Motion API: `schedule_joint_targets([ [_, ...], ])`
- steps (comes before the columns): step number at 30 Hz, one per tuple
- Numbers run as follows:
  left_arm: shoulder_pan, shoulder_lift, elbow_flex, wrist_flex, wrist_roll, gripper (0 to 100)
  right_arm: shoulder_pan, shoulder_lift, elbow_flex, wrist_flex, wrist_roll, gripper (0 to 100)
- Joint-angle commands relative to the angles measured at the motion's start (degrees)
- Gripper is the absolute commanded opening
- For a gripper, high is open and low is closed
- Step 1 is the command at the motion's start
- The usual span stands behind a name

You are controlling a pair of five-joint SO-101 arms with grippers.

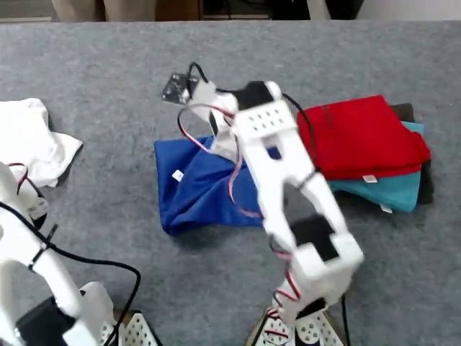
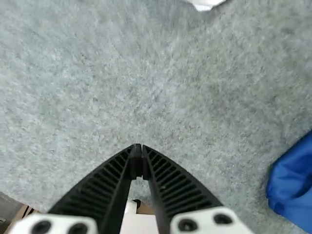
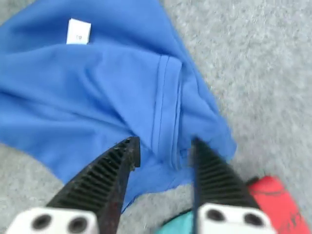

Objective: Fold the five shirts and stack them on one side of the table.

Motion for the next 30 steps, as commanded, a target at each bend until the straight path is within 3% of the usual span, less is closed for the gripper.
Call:
schedule_joint_targets([
  [1, 0.00, -4.18, 0.79, 0.44, -0.62, 2, -1.54, 8.31, -16.40, 5.36, -0.88, 19.5],
  [14, 0.00, -8.40, 6.68, -3.69, -0.53, 2, -2.68, 36.18, -52.97, 17.76, -1.14, 18.5],
  [24, 0.18, -8.31, 6.59, -3.87, -0.53, 2, -5.14, 42.42, -56.48, 17.93, -0.88, 17.8],
  [30, 0.18, -8.31, 6.86, -4.75, -0.62, 2, -3.82, 42.24, -56.66, 17.93, -0.53, 0.0],
])
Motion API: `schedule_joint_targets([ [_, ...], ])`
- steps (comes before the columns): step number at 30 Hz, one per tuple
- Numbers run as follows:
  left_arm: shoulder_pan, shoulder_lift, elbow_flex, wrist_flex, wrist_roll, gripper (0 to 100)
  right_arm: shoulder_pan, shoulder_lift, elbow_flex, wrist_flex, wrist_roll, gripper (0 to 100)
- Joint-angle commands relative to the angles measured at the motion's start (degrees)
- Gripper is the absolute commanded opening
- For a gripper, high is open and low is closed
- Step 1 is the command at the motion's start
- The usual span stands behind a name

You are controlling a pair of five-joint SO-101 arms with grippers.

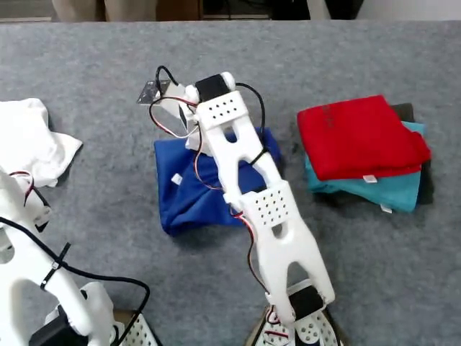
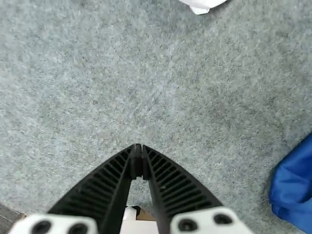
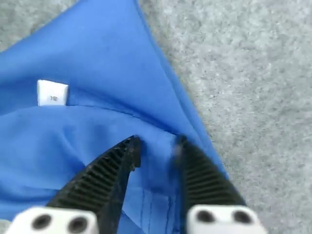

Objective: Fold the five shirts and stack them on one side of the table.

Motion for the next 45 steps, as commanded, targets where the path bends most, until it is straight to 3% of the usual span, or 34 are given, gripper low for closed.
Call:
schedule_joint_targets([
  [1, 0.18, -1.19, 0.35, -1.85, -0.35, 2, 0.92, -1.10, -2.95, 0.97, 0.70, 0.9],
  [14, 0.18, -1.19, 0.35, -2.02, -0.35, 2, 5.32, -10.86, 1.10, 1.23, 0.88, 0.9],
  [22, 0.09, -1.19, 0.44, -2.11, -0.35, 2, 4.88, -40.48, 38.64, 0.70, 4.75, 0.8],
  [32, 0.09, -1.10, 0.44, -2.11, -0.35, 2, 7.52, -65.89, 83.38, -18.37, 5.71, 0.2],
  [40, 0.18, -1.10, 0.44, -2.11, -0.44, 2, 7.69, -74.95, 97.63, -20.40, 5.54, 0.2],
  [45, 1.23, -1.10, 0.44, -1.93, -0.44, 2, 13.23, -77.05, 102.29, -22.42, 7.03, 0.2],
])
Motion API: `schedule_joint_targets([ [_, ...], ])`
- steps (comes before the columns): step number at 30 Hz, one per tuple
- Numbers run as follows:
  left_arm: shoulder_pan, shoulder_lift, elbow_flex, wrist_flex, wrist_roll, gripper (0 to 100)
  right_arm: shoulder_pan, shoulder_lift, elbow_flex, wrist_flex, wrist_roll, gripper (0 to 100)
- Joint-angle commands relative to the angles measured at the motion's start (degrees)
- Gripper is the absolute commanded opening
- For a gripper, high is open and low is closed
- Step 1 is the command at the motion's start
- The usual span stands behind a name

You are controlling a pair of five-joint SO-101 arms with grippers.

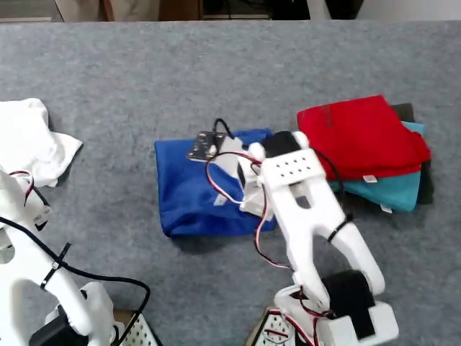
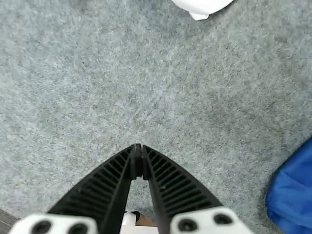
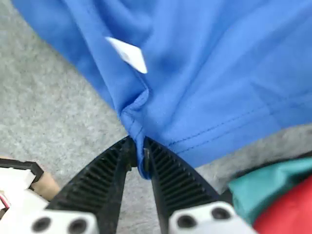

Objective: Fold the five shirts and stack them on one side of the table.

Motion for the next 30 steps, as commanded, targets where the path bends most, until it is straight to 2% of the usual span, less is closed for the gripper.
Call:
schedule_joint_targets([
  [1, 1.85, -1.10, -0.26, -0.26, -0.44, 2, 5.76, -2.42, 3.12, -2.64, 2.73, 0.2],
  [7, 7.47, -1.10, -0.26, -0.18, 0.09, 2, 12.97, -2.86, 8.40, -7.65, 5.71, 2.4],
  [12, 16.09, -1.10, -0.88, -0.62, 2.29, 2, 12.97, -2.86, 6.73, -8.44, 5.27, 29.7],
  [14, 21.27, -1.10, -1.23, -1.67, 2.90, 2, 13.14, -3.03, 4.70, -6.07, 6.33, 36.5],
  [16, 26.55, -1.10, -2.73, -2.20, 2.90, 2, 13.58, -4.62, 1.98, -3.08, 6.68, 32.9],
  [18, 31.74, -1.01, -6.07, -2.64, 2.64, 2, 14.81, -7.25, -1.27, -0.26, 6.51, 24.2],
  [21, 38.51, -0.66, -10.90, -5.45, 2.55, 2, 15.25, -11.30, -6.55, -0.26, 3.43, 0.0],
  [24, 44.04, 5.14, -14.86, -9.05, 2.99, 2, 13.49, -11.47, -10.95, -2.29, -1.76, 7.6],
  [30, 48.88, 27.74, -27.96, -11.25, 11.69, 2, 7.87, -0.31, -16.84, -10.55, -11.34, 1.0],
])
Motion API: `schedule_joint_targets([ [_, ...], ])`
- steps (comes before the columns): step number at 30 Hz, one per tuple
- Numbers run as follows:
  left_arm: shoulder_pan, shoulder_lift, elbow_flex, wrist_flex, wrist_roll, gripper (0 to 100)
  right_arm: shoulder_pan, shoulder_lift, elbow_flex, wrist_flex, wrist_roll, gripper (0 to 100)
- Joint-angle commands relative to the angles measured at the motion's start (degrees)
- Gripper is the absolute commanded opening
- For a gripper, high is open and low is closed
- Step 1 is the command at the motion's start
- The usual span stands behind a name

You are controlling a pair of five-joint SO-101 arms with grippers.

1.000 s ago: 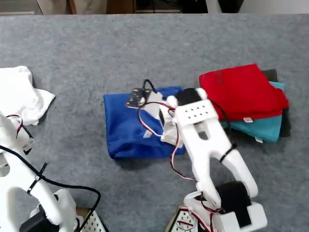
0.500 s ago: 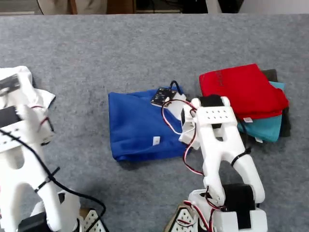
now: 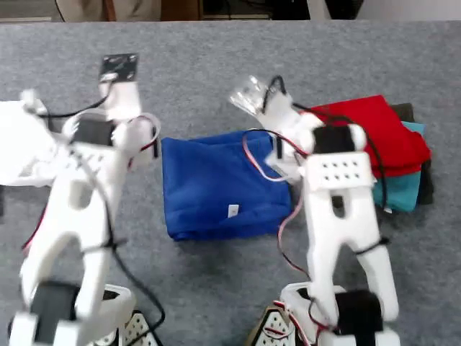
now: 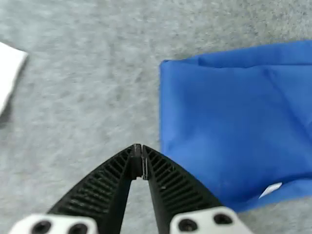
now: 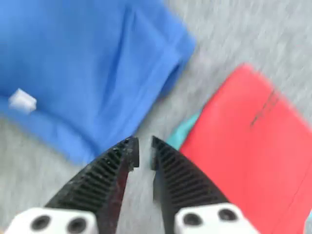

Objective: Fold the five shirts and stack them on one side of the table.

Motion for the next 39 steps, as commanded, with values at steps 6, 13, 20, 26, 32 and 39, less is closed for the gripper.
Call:
schedule_joint_targets([
  [6, 4.04, 27.30, -21.27, -0.88, 8.35, 2, -1.89, 28.79, -12.18, -14.68, -11.87, 0.9],
  [13, 7.12, 42.68, -27.96, 1.67, 5.80, 2, 0.57, 52.70, -34.51, -13.98, -12.48, 0.6],
  [20, 1.41, 52.79, -40.79, 10.02, 7.38, 2, 0.31, 66.77, -62.99, -3.69, -12.40, 0.5],
  [26, 0.09, 56.22, -51.52, 16.18, 7.12, 2, 0.31, 73.45, -85.49, 17.76, -11.96, 0.5],
  [32, 3.96, 56.13, -58.29, 20.92, 5.10, 2, 2.33, 72.04, -90.77, 28.48, -17.05, 0.2],
  [39, 2.29, 57.45, -60.75, 20.13, 4.66, 2, 0.75, 41.63, -49.19, 23.03, -17.49, 0.2],
])
